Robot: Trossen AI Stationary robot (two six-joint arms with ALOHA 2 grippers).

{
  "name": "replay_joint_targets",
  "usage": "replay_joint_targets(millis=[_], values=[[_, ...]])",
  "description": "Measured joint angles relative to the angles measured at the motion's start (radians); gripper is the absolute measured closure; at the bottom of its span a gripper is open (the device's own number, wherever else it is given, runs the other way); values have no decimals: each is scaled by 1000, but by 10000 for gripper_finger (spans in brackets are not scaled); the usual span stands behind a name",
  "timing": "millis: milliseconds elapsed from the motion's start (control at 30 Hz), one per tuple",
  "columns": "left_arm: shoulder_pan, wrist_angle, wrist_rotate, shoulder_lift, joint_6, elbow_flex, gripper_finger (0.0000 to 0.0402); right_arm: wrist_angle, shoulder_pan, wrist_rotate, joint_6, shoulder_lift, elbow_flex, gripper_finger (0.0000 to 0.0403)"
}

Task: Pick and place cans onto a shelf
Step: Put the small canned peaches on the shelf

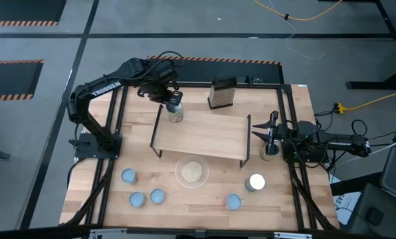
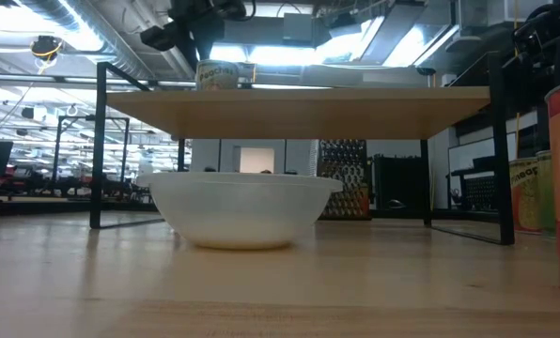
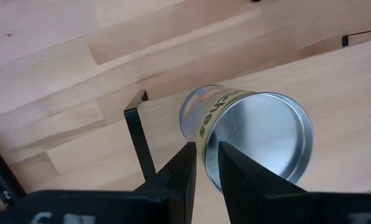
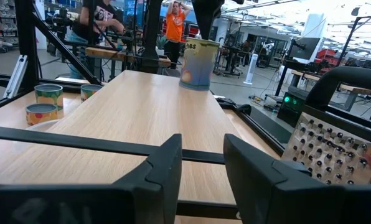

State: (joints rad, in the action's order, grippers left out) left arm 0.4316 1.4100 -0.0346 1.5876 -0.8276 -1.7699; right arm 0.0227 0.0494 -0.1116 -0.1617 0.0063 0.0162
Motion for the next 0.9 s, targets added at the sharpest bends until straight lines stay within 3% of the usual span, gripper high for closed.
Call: replay_joint_targets(millis=[300, 567, 767, 900], values=[[2, -17, -5, -40, 0, 1, 343, 0, 0, 0, 0, 0, 0, 279], [-4, -6, -53, -159, 24, 1, 343, 0, 0, 0, 0, 0, 0, 279], [-98, 52, -58, -279, 117, 1, 343, 0, 0, 0, 0, 0, 0, 279], [-212, 134, -5, -347, 122, 2, 343, 0, 0, 0, 0, 0, 0, 279]])
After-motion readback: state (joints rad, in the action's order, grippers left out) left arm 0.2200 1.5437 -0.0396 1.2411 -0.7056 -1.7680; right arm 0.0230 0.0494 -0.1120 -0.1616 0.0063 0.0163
